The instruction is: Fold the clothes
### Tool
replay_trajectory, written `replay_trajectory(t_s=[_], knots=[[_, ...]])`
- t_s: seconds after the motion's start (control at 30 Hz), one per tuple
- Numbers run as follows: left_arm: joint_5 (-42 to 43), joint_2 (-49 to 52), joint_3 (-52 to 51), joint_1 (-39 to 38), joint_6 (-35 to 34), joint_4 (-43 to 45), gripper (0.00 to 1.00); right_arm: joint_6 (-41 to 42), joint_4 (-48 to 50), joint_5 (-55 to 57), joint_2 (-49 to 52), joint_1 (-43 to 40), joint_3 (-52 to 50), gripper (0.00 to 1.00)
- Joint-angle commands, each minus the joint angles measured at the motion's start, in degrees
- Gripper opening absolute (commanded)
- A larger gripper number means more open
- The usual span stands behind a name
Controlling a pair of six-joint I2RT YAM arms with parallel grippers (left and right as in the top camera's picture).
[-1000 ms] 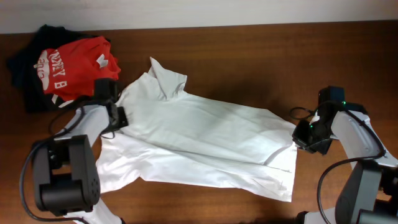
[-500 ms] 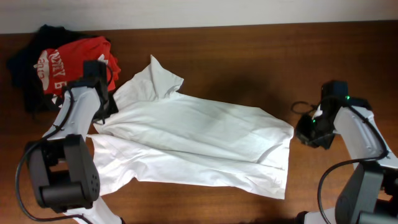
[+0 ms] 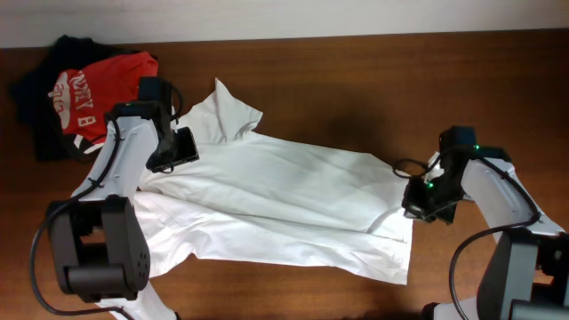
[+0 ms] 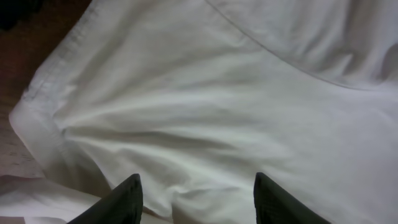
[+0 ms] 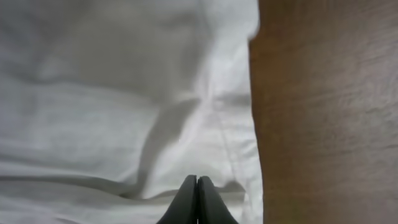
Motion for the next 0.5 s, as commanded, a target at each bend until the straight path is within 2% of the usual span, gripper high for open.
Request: replay_trajectory(t_s=[0.0, 0.37, 0.47], knots=[[1.22, -0.96, 0.39, -0.07, -0.07, -0.17, 0.67, 3.56, 0.63, 1.57, 0.15, 0.26, -2.54, 0.04], [1.25, -0.96, 0.39, -0.07, -0.07, -0.22, 0.87, 7.13, 12.26, 2.64, 0.15, 0.24, -10.91, 0.04], [1.25, -0.96, 0.39, -0.07, -0.04, -0.24, 0.87, 11.39, 11.87, 9.03, 0.15, 0.11, -10.99, 0.04]])
